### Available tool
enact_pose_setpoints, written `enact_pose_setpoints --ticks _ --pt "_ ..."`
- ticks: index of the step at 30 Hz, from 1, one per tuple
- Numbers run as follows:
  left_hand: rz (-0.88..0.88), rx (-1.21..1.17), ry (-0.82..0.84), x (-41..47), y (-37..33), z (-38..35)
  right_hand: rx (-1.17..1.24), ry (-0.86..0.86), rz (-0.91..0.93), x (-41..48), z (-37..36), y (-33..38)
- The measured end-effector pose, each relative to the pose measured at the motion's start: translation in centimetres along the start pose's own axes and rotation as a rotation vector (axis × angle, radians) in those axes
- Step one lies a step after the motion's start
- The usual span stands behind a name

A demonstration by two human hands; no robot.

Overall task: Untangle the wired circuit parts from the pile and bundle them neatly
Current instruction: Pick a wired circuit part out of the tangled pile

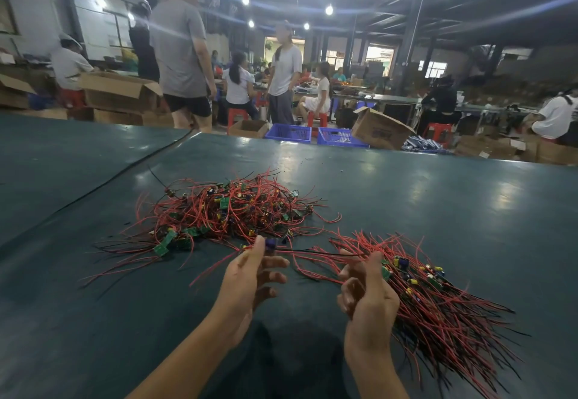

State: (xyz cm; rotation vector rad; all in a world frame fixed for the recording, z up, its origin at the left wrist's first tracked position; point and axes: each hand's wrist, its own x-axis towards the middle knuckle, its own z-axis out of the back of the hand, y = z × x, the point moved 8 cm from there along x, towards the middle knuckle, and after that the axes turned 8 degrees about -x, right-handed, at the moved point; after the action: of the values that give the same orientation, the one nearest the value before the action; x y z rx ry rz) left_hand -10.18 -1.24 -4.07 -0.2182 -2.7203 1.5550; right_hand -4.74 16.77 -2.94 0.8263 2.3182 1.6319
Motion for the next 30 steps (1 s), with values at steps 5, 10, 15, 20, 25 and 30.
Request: enact_pose_setpoints --ticks 5,10,15,20,25,30 --pt "0.16 0.005 0.305 -0.8 0.5 -1.9 -0.091 0.139 -0.139 -0.4 -1.1 -1.4" --pt "0.336 0.246 0.521 -2.4 3.0 -3.6 -0.306 0.423 -0.23 -2.3 -4.1 -2.4" --pt "0.365 0.34 0.535 -2.4 3.6 -2.6 -0.29 0.388 -0.33 -2.4 -3.9 -3.0" --pt "0.348 0.182 0.409 -1.7 3.3 -2.1 -0.129 0.155 -0.34 -1.6 -2.3 -2.8" --pt "0.156 0.315 0.454 -1.8 3.2 -2.4 -0.043 0.102 -0.366 -1.4 -1.7 -2.7" --pt "-0.113 0.403 0.324 -1.6 1.3 -2.9 -0.263 0.161 -0.229 -1.3 -2.2 -2.5"
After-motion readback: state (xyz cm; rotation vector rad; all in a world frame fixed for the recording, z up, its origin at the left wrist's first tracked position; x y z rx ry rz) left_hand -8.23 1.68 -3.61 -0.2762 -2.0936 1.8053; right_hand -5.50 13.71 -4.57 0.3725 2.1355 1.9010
